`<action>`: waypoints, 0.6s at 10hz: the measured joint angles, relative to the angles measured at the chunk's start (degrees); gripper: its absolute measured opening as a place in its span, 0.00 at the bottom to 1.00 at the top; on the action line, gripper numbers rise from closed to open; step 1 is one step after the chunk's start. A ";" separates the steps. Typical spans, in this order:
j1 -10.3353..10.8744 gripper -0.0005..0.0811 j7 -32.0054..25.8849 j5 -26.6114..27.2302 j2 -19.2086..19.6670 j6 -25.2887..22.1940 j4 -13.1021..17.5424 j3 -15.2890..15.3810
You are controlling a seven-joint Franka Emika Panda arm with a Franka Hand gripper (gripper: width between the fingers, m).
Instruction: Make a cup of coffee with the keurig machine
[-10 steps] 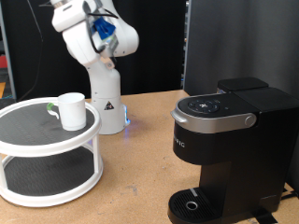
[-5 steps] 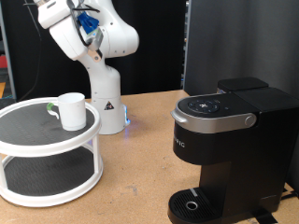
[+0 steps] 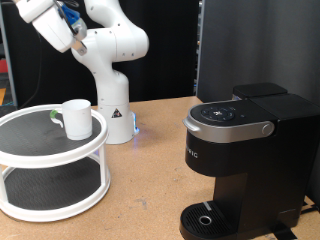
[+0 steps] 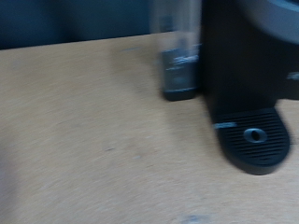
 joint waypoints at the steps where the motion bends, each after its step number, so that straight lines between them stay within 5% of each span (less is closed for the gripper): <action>1: -0.34 0.02 -1.89 -1.91 -0.38 -3.80 1.14 -1.37; 3: -0.53 0.02 -2.24 -2.53 -0.68 -5.13 1.63 -1.87; 6: -2.95 0.02 0.43 -0.01 -2.38 5.68 -2.13 -1.80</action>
